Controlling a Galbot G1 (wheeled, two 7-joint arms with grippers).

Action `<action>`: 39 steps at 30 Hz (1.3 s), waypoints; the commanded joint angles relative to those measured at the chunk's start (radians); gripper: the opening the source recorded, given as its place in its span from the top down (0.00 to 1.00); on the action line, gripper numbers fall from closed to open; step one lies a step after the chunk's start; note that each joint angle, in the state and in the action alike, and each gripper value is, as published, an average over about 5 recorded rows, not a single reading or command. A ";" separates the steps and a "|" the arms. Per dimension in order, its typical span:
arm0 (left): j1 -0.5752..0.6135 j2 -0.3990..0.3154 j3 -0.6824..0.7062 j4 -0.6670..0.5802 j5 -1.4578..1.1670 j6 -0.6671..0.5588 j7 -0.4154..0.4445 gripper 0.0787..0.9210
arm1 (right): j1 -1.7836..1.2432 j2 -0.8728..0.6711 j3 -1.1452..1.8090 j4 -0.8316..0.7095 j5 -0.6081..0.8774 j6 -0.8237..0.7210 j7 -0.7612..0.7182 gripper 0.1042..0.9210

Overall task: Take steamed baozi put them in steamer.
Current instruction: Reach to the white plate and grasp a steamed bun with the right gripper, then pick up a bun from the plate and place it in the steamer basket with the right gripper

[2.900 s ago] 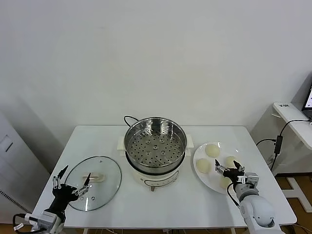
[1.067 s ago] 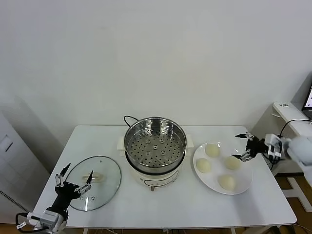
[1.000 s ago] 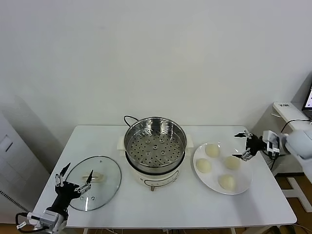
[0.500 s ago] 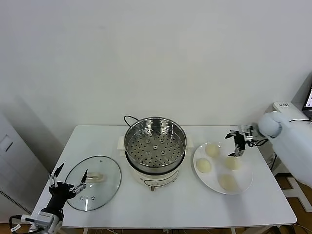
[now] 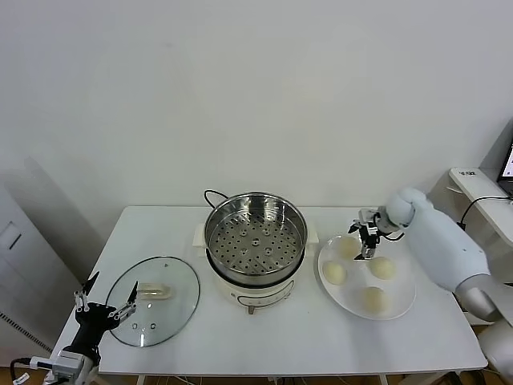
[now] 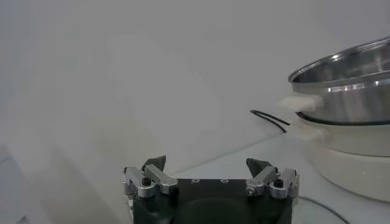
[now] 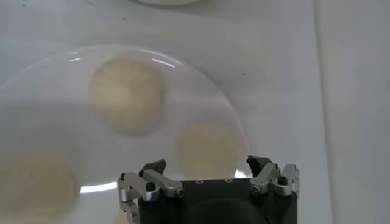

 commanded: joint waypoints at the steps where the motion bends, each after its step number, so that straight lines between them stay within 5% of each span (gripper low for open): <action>1: 0.003 -0.001 -0.005 -0.001 0.001 -0.002 -0.003 0.12 | 0.011 0.056 -0.004 -0.071 -0.055 0.014 0.015 0.13; 20: 0.029 -0.006 -0.043 -0.005 -0.003 -0.021 0.002 0.12 | 0.069 0.001 -0.094 -0.004 0.011 0.015 0.011 0.66; 32: 0.027 -0.002 -0.087 -0.012 -0.028 -0.028 0.005 0.12 | 0.720 -0.003 -0.754 0.187 0.577 0.119 -0.105 0.68; 39: 0.029 -0.005 -0.091 -0.017 -0.036 -0.035 0.005 0.12 | 0.819 0.138 -0.848 0.317 0.574 0.265 -0.147 0.68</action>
